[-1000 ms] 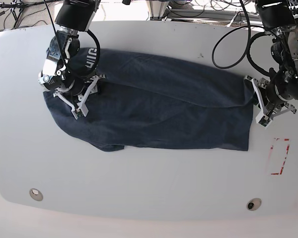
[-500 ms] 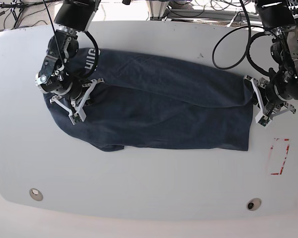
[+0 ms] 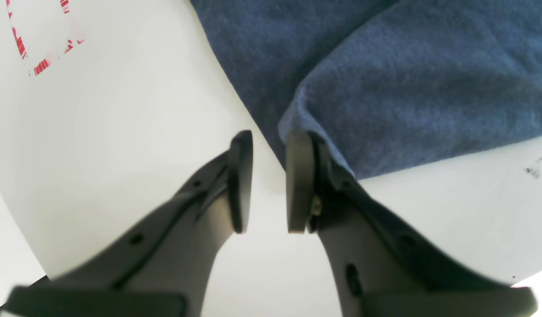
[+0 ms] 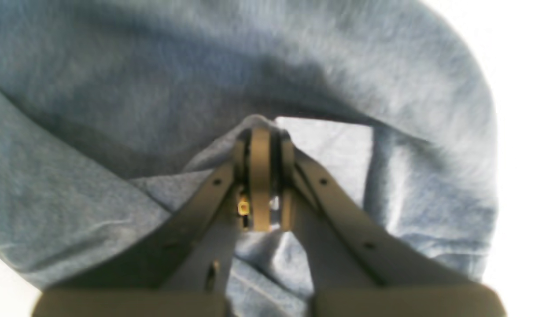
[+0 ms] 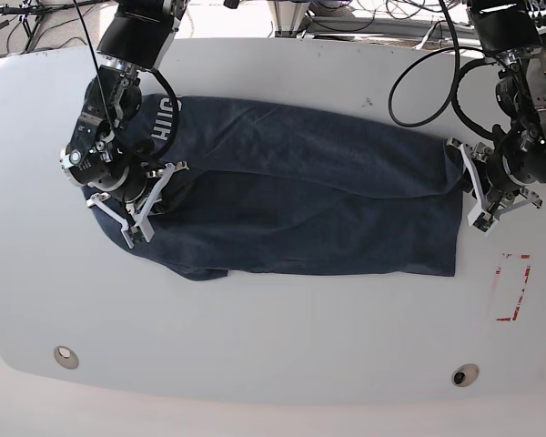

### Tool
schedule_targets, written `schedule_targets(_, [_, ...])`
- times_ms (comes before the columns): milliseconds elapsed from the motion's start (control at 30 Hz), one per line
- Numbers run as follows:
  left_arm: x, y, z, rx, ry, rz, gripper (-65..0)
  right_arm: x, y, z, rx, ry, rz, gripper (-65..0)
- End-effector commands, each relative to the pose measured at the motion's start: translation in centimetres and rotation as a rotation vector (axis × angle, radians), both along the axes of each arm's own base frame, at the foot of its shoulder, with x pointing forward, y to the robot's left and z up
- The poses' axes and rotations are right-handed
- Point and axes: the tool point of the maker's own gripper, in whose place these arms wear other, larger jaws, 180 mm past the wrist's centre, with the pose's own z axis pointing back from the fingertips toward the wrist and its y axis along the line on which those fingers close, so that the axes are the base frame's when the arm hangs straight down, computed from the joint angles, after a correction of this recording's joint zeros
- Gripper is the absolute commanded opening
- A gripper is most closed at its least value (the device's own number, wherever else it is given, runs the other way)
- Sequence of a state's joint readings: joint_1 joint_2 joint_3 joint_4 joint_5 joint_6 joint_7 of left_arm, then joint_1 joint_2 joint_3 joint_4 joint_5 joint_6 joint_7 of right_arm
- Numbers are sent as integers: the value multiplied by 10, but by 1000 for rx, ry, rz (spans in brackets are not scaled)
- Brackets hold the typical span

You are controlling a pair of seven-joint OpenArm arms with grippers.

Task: Fold the T-shirt properly
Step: 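Grasp the shirt fabric with the right gripper near the printed text, then pull the shirt edge outward with both grippers to smooth it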

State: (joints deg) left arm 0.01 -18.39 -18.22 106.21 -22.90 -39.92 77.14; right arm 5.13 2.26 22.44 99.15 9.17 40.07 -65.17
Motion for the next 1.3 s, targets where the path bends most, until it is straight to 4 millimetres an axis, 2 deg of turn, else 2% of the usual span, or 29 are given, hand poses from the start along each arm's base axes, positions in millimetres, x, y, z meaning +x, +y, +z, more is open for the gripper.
schedule_targets(0, [6, -2, 8, -1, -32, -4, -542, 16, -1, 19, 3, -68, 0, -626])
schedule_targets(167, [5, -5, 6, -11, -29, -3, -542, 22, 7, 22, 12, -77, 21, -620])
schedule_targets(367, [2, -7, 2, -12, -16, -9, -542, 22, 20, 15, 22, -57, 60, -525])
schedule_targets(533, [1, -22, -3, -11, 3, -61, -542, 29, 21, 21, 24, -74, 62, -496])
schedule_targets(600, [1, -28, -5, -14, 9, -81, -542, 30, 20, 23, 18, -80, 59, -468])
schedule_targets(700, [0, -36, -8, -20, 19, -107, -542, 32, 15, 34, -5, -110, 55, -377])
schedule_targets(767, [-3, -40, -12, -24, 32, -120, -542, 32, 7, 44, -21, -141, 36, -317])
schedule_targets(800, [-4, -47, -14, -35, 35, -130, -542, 27, -4, 48, -43, -148, 12, -271])
schedule_targets(967, [-5, -68, -19, -95, 32, -128, -542, 2, -49, 59, -131, -142, -90, -168])
schedule_targets(1133, [-7, -83, -25, -138, 40, -127, -542, -32, -83, 52, -182, -93, -175, -174])
schedule_targets(1267, [-8, -82, -41, -135, 70, -101, -542, -59, -95, 37, -191, -22, -214, -233])
